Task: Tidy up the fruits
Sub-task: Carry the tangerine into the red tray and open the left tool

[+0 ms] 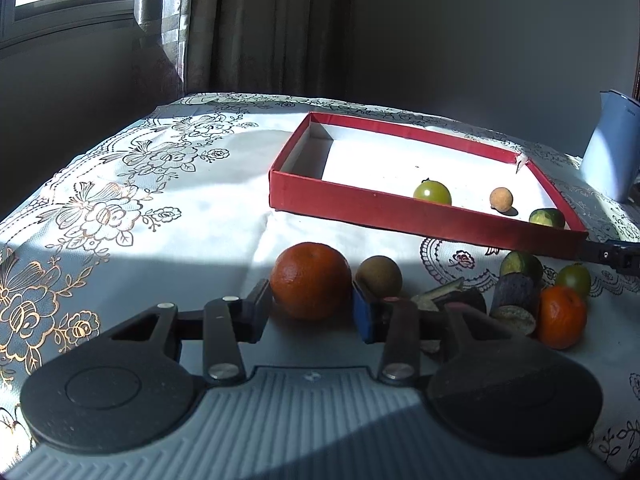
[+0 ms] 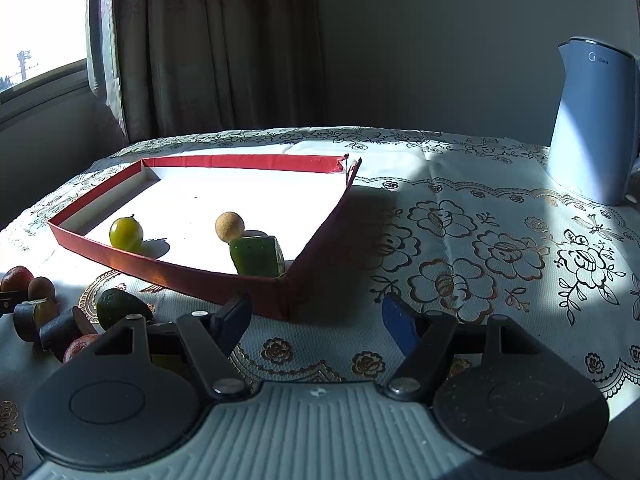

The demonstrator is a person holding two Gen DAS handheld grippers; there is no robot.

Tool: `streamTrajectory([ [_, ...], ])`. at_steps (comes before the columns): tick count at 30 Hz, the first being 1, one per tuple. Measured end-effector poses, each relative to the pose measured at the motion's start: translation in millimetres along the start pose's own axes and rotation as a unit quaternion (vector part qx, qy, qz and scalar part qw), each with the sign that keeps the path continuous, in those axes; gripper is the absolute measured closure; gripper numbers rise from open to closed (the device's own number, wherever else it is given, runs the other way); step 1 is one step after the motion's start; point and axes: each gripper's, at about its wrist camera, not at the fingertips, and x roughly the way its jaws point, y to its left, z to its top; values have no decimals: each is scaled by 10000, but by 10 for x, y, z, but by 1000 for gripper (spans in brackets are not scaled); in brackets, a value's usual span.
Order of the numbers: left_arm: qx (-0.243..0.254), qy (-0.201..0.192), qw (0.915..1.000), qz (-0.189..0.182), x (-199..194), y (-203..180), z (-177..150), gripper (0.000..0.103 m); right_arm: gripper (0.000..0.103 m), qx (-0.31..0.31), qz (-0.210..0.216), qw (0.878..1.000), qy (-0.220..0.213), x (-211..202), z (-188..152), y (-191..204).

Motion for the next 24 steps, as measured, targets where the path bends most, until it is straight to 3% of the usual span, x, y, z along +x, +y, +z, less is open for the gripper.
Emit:
streamTrajectory([
  [8, -12, -362, 9993, 83, -197, -62, -12, 65, 31, -1, -1, 10000, 1, 1, 1, -1],
  [13, 205, -704, 9973, -19, -300, -256, 234, 65, 31, 2, 4, 10000, 6, 1, 0, -3],
  [18, 284, -827, 9961, -112, -55, -410, 573, 65, 31, 40, 20, 10000, 48, 18, 3, -22],
  [24, 169, -595, 9979, -184, 471, -427, 733, 65, 31, 115, 56, 9998, 144, 48, 8, -51],
])
